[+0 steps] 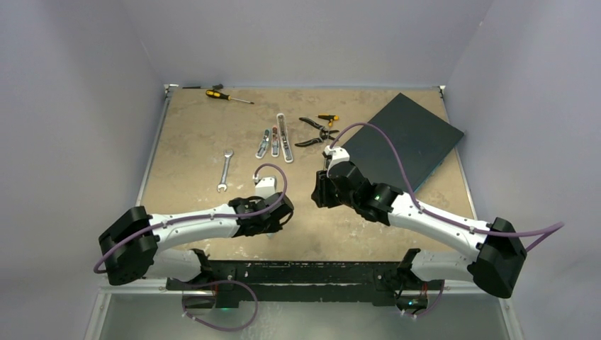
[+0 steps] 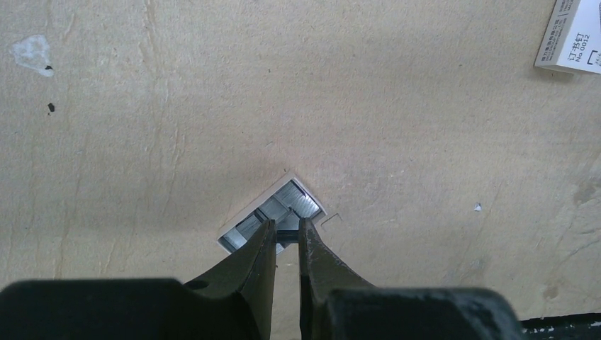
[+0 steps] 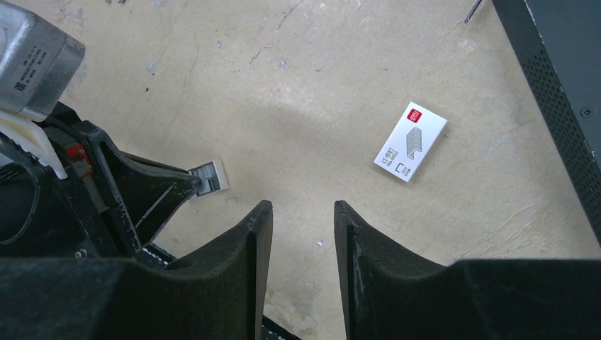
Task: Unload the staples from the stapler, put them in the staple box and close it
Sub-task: Place the staple in the staple box.
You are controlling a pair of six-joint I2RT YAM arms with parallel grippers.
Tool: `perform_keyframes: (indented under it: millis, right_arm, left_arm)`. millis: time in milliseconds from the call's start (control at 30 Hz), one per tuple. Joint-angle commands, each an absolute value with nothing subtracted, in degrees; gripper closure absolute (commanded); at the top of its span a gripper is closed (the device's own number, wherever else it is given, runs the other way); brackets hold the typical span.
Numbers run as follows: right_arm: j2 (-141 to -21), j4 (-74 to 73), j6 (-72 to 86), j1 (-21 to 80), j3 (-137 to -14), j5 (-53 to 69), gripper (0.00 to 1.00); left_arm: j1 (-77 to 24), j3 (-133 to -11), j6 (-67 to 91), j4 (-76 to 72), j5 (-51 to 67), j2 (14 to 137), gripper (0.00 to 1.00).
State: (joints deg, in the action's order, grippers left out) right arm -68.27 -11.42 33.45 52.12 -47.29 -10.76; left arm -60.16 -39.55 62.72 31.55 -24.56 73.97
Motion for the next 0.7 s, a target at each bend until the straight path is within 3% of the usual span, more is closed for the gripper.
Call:
perform_keyframes:
  millis: [0,667]
  right_arm:
    - [-68.6,-10.1,33.6,52.0,-47.6,-10.3,0.6]
    - [-68.6,-10.3,33.5,52.0,-47.3,-10.4,0.59]
  left_arm:
    - [-60.4,-41.2,61.4,29.6,-24.4,74.9,0.94]
    - [-60.4,-39.7,50.4,24.2,-22.3,74.1,0.94]
